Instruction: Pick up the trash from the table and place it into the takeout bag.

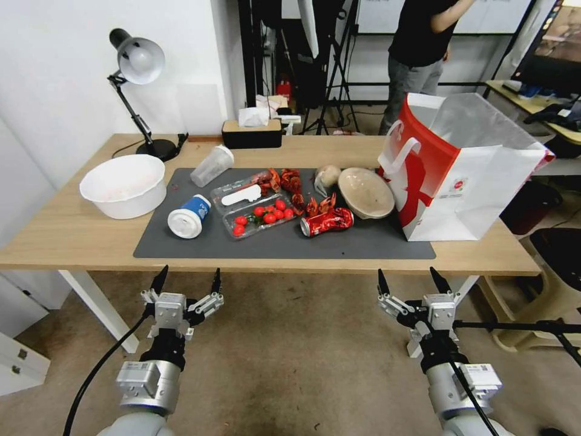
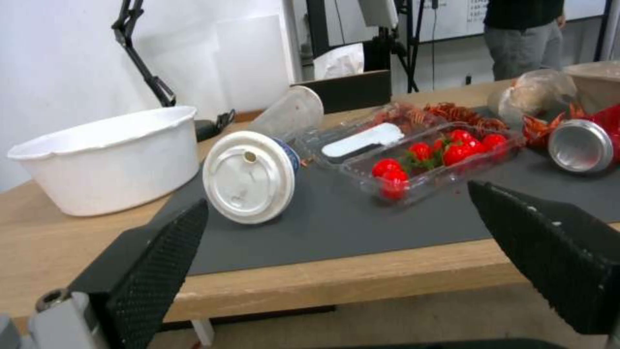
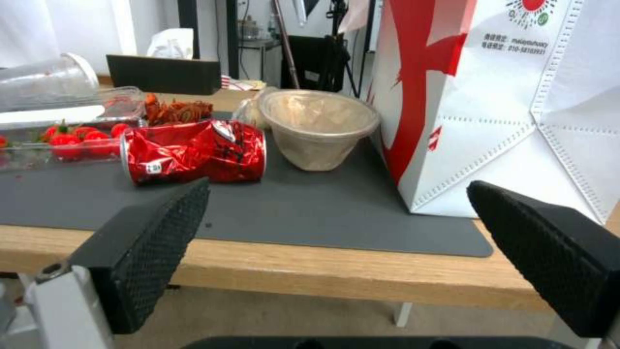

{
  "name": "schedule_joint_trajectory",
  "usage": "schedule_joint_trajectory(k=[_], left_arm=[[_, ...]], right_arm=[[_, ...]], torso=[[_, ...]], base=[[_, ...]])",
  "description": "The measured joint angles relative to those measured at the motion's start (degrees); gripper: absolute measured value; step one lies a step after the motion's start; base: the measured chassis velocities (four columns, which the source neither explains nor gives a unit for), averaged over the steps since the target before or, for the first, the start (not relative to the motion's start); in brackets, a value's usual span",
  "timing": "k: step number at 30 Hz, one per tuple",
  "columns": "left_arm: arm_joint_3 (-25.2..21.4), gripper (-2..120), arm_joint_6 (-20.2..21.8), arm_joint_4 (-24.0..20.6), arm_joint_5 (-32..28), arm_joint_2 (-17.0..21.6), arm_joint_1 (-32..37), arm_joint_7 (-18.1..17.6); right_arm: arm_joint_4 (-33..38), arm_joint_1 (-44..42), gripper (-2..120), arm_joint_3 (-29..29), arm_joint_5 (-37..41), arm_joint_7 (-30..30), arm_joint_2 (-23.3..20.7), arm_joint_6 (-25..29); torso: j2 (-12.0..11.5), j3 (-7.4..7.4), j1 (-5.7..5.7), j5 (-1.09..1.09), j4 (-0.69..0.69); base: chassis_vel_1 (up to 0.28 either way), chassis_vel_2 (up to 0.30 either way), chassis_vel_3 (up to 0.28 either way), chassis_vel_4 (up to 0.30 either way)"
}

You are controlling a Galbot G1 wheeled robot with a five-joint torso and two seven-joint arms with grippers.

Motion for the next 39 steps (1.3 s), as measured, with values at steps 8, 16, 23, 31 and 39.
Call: schedule_joint_trajectory(k=[8, 16, 23, 31, 39], left_arm=[[0.0, 100, 0.0, 0.0, 0.0, 0.0, 0.0, 0.0], [0.0, 100, 0.0, 0.0, 0.0, 0.0, 0.0, 0.0], [1.22, 100, 1.37, -0.05, -1.7, -0.64, 1.16, -2.4], [5.61, 100, 4.76, 0.28, -8.41, -3.36, 4.69, -10.37], [5.99, 100, 4.49, 0.12, -8.42, -3.51, 4.61, -10.37]], right_arm=[[0.0, 0.0, 100, 0.0, 0.0, 0.0, 0.0, 0.0], [0.0, 0.0, 100, 0.0, 0.0, 0.0, 0.0, 0.0], [0.05, 0.03, 100, -0.47, 0.44, 0.07, -0.04, -1.4], [1.38, 0.44, 100, -5.26, 5.65, 0.7, -0.35, -14.86], [2.07, 0.51, 100, -5.4, 6.3, 0.78, -0.16, -15.09]], torso=[[0.0, 0.0, 0.0, 0.0, 0.0], [0.0, 0.0, 0.0, 0.0, 0.0], [0.0, 0.0, 0.0, 0.01, -0.02], [0.0, 0.0, 0.01, 0.01, 0.0], [0.0, 0.0, 0.0, 0.0, 0.0]], base=[[0.0, 0.0, 0.0, 0.0], [0.0, 0.0, 0.0, 0.0], [0.0, 0.0, 0.0, 0.0], [0.0, 0.0, 0.0, 0.0], [0.0, 0.0, 0.0, 0.0]])
